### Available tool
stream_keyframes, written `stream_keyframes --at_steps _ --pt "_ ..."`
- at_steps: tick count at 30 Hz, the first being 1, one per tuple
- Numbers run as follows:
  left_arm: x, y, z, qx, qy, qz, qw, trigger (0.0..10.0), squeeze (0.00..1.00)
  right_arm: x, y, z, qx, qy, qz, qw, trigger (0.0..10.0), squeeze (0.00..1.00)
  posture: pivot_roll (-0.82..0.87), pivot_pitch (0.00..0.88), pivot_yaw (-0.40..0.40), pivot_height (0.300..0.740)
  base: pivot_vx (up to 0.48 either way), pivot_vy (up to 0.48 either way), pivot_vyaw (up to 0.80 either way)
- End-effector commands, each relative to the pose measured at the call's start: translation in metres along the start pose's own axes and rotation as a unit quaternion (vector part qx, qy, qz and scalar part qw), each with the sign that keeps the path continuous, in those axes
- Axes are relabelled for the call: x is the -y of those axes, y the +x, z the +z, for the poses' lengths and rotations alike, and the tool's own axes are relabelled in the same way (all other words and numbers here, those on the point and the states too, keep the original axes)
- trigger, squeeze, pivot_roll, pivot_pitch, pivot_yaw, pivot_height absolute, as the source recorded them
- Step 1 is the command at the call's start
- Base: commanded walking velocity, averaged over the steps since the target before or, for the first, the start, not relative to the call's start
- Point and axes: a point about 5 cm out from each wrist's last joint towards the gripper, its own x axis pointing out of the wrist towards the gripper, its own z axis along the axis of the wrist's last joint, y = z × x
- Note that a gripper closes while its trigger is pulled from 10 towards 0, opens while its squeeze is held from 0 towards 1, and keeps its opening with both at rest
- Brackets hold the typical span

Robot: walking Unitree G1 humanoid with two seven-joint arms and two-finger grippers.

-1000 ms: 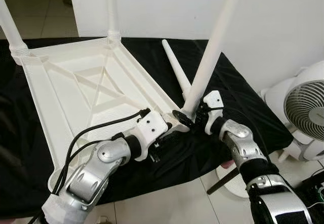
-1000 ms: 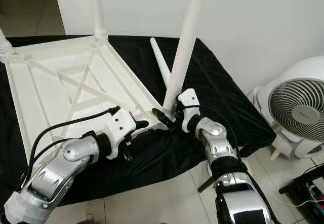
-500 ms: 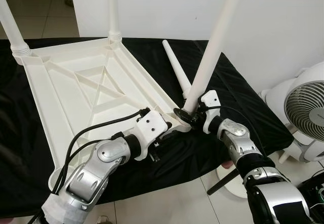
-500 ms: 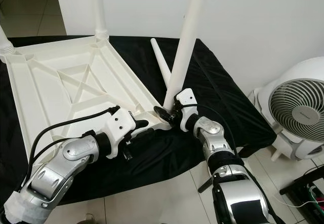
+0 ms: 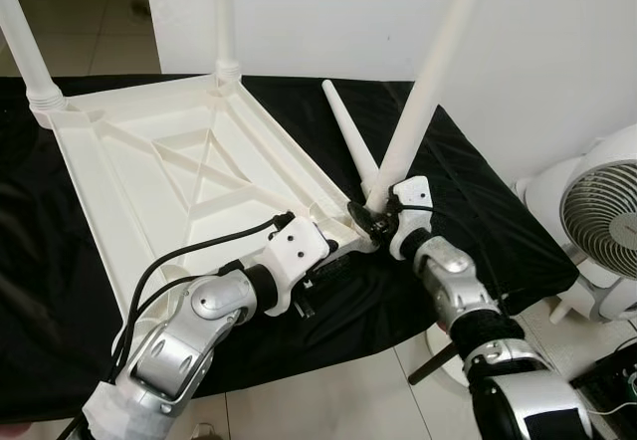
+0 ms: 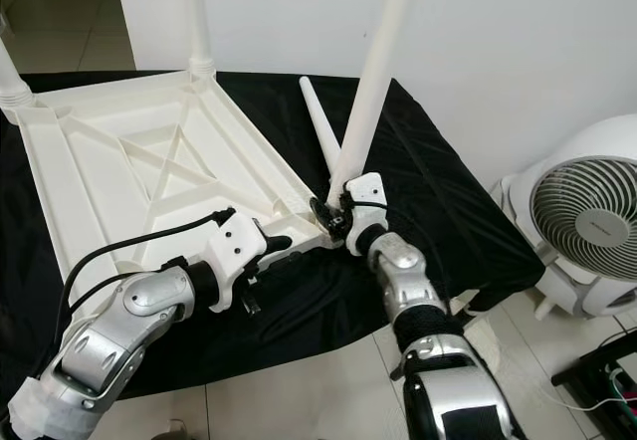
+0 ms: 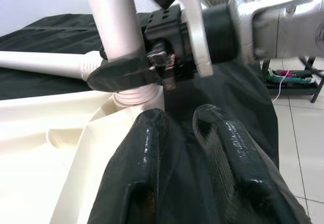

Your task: Building children table

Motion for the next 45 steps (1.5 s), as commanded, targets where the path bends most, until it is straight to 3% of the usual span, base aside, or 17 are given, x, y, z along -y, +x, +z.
stream_keyframes --at_steps 1,3,8,15,16,23,29,30,38,45 --pt "0.007 0.001 -0.001 -0.002 -0.009 -0.024 1.000 10.0 0.00 0.003 -0.008 -0.008 -0.021 -0.009 -0.064 0.998 10.0 0.00 0.09 0.033 -0.111 0.740 0.000 0.000 0.00" --pt "0.008 0.001 -0.001 -0.003 -0.011 -0.024 1.000 10.0 0.00 -0.008 -0.013 -0.009 -0.014 -0.004 -0.126 0.992 10.0 0.00 0.09 0.036 -0.112 0.740 0.000 0.000 0.00" --pt "0.008 0.001 -0.001 -0.003 -0.013 -0.022 1.000 10.0 0.00 -0.028 -0.015 -0.006 -0.001 0.023 -0.179 0.984 10.0 0.00 0.09 0.043 -0.112 0.740 0.000 0.000 0.00" --pt "0.007 0.001 -0.001 -0.003 -0.013 -0.021 1.000 10.0 0.00 -0.033 -0.014 0.001 0.006 0.029 -0.185 0.982 10.0 0.00 0.09 0.045 -0.113 0.740 0.000 0.000 0.00" --pt "0.004 -0.001 -0.001 -0.006 -0.010 -0.018 1.000 10.0 0.00 -0.032 -0.015 0.005 0.007 0.027 -0.184 0.983 10.0 1.00 0.10 0.046 -0.113 0.740 0.000 0.000 0.00" --pt "0.001 -0.002 -0.001 -0.006 -0.008 -0.010 1.000 10.0 0.00 -0.025 -0.019 0.011 0.021 0.031 -0.178 0.983 10.0 1.00 0.10 0.048 -0.112 0.740 0.000 0.000 0.00" --pt "0.001 -0.002 0.000 -0.006 -0.010 -0.009 1.000 10.0 0.00 -0.014 -0.019 0.014 0.031 0.029 -0.107 0.993 10.0 1.00 0.10 0.049 -0.111 0.740 0.000 0.000 0.00" --pt "0.001 -0.002 0.000 -0.006 -0.011 -0.009 1.000 10.0 0.00 -0.008 -0.022 0.014 0.028 0.022 -0.051 0.998 10.0 0.00 0.10 0.049 -0.110 0.740 0.000 0.000 0.00" --pt "0.000 -0.004 -0.001 -0.008 -0.011 -0.008 1.000 10.0 0.00 0.007 -0.030 0.013 0.015 -0.016 0.085 0.996 10.0 0.00 0.10 0.048 -0.108 0.740 0.000 0.000 0.00" --pt "-0.001 -0.002 0.001 -0.007 -0.010 -0.013 1.000 10.0 0.00 0.021 -0.027 0.010 -0.005 -0.042 0.154 0.987 10.0 0.00 0.09 0.042 -0.092 0.740 0.000 0.000 0.00"
